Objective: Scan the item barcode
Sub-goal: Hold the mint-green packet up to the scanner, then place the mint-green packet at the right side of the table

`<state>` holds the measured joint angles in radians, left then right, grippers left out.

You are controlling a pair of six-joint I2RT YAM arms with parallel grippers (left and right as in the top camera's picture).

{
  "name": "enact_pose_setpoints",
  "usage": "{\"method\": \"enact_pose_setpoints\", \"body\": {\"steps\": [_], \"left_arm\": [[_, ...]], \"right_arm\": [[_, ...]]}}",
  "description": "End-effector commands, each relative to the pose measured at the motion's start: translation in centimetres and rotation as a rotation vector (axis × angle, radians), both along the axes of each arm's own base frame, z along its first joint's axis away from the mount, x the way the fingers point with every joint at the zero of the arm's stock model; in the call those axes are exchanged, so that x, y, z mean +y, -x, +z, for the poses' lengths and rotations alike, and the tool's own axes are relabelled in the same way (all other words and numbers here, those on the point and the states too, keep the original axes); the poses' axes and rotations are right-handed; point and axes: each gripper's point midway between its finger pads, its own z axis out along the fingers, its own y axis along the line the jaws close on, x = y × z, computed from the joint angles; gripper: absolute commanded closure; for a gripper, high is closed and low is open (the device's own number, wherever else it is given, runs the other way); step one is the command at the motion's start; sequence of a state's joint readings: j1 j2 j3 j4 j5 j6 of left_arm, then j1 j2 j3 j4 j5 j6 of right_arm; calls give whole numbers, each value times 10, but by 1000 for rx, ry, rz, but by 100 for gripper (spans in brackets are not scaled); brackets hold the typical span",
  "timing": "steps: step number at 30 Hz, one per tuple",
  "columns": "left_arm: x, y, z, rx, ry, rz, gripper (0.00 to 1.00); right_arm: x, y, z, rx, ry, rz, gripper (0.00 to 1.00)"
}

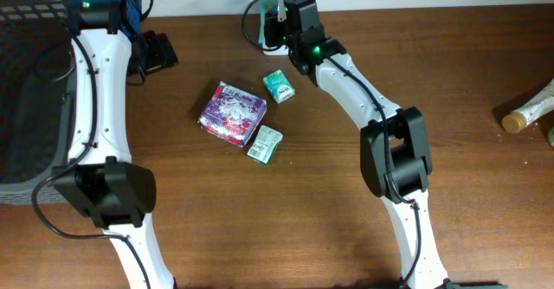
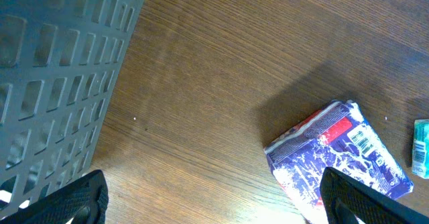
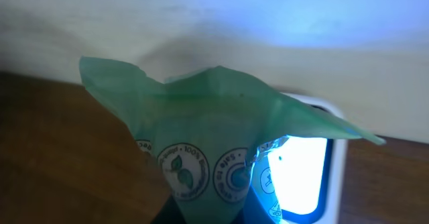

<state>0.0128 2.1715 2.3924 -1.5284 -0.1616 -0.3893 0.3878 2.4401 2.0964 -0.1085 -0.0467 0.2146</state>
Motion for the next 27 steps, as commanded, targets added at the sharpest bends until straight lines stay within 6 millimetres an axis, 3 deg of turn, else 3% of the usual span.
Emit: {"method": "enact_pose_setpoints", "body": {"steps": [1, 3, 5, 7, 9, 11, 12, 17, 20, 21, 22, 23, 25, 27], "left_arm": [[1, 0, -7, 16, 2, 13, 1], [1, 0, -7, 16, 2, 12, 1], [1, 0, -7, 16, 2, 13, 1], [1, 0, -7, 16, 2, 12, 1], [1, 0, -7, 16, 2, 12, 1], [1, 0, -7, 16, 2, 12, 1], [1, 0, -7, 16, 2, 13, 1], [1, 0, -7, 16, 2, 12, 1], [1, 0, -7, 16, 2, 13, 1], [1, 0, -7, 16, 2, 13, 1], [1, 0, -7, 16, 2, 13, 1], [1, 0, -7, 16, 2, 13, 1], [1, 0, -7, 16, 2, 12, 1], [1, 0, -7, 16, 2, 12, 1]], "right_arm": [[-17, -12, 26, -65, -5, -76, 93], [-37, -17, 41, -80, -11, -104, 93], [-71, -20, 58, -75, -8, -152, 96], [-135, -19, 67, -18, 29, -262, 96], [-252, 2, 42, 158, 165, -520, 96], [-319, 31, 13, 317, 240, -643, 96], [-363, 55, -5, 429, 272, -714, 96], [-488, 128, -45, 651, 272, -927, 96], [-539, 157, -57, 691, 242, -1024, 82], [-549, 163, -58, 695, 234, -1044, 64], [-555, 167, -60, 697, 220, -1052, 17], [-555, 166, -63, 695, 194, -1039, 1], [-541, 157, -67, 690, 118, -970, 1], [-511, 141, -68, 683, 20, -849, 1]]}}
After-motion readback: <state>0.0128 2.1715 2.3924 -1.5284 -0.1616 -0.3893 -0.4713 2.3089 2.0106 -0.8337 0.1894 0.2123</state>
